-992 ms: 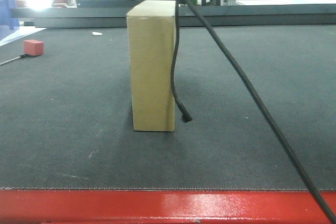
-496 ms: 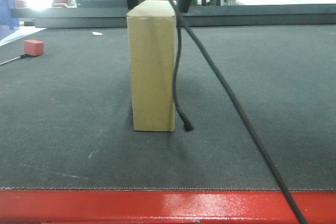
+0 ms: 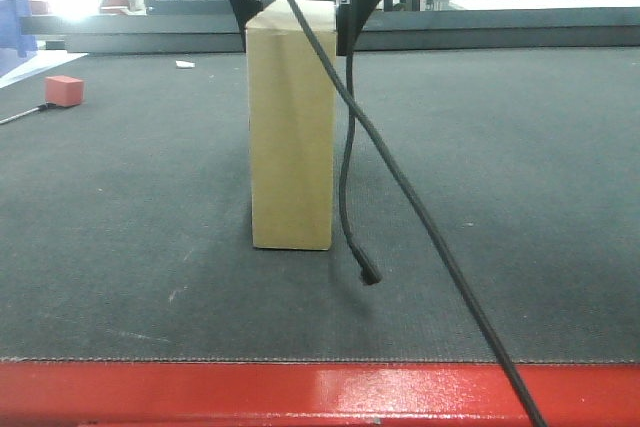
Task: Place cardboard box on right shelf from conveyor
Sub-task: 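Lift the tan box off the conveyor with the right gripper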
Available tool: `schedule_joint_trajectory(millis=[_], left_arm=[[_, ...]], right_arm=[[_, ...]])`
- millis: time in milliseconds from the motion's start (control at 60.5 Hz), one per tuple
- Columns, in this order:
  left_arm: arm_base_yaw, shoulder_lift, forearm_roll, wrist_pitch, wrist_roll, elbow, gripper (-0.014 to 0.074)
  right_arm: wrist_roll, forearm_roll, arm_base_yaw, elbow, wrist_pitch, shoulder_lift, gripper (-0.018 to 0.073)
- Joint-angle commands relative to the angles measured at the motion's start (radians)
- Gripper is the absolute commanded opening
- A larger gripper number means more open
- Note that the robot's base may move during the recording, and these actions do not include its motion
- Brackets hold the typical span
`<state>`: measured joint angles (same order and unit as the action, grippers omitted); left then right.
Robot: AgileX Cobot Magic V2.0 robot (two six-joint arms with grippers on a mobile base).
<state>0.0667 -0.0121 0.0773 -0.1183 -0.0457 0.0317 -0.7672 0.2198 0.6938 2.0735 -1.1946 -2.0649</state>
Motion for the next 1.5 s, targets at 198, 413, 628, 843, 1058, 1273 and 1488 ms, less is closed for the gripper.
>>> schedule_joint_trajectory(millis=[198, 413, 628, 843, 1058, 1273, 1488], left_arm=[[0.002, -0.015, 0.006, 0.084, 0.000, 0.009, -0.0116], [0.002, -0.015, 0.006, 0.084, 0.000, 0.009, -0.0116], [0.002, -0.015, 0.006, 0.084, 0.000, 0.009, -0.0116], [0.002, -0.015, 0.006, 0.084, 0.000, 0.009, -0.0116], [0.002, -0.015, 0.006, 0.084, 0.000, 0.009, -0.0116], [0.002, -0.015, 0.006, 0.084, 0.000, 0.009, -0.0116], [0.002, -0.015, 0.006, 0.084, 0.000, 0.009, -0.0116]], right_arm=[[0.029, 0.008, -0.047, 0.022, 0.049, 0.113, 0.0203], [0.172, 0.011, -0.111, -0.028, 0.081, 0.234, 0.0202], [0.279, 0.006, -0.225, -0.290, 0.176, 0.432, 0.0202], [0.362, -0.036, -0.367, -0.619, 0.310, 0.670, 0.0202], [0.413, -0.036, -0.481, -0.922, 0.430, 0.943, 0.0202], [0.419, -0.036, -0.505, -1.153, 0.498, 1.241, 0.0202], [0.424, -0.037, -0.505, -1.287, 0.510, 1.566, 0.0202]])
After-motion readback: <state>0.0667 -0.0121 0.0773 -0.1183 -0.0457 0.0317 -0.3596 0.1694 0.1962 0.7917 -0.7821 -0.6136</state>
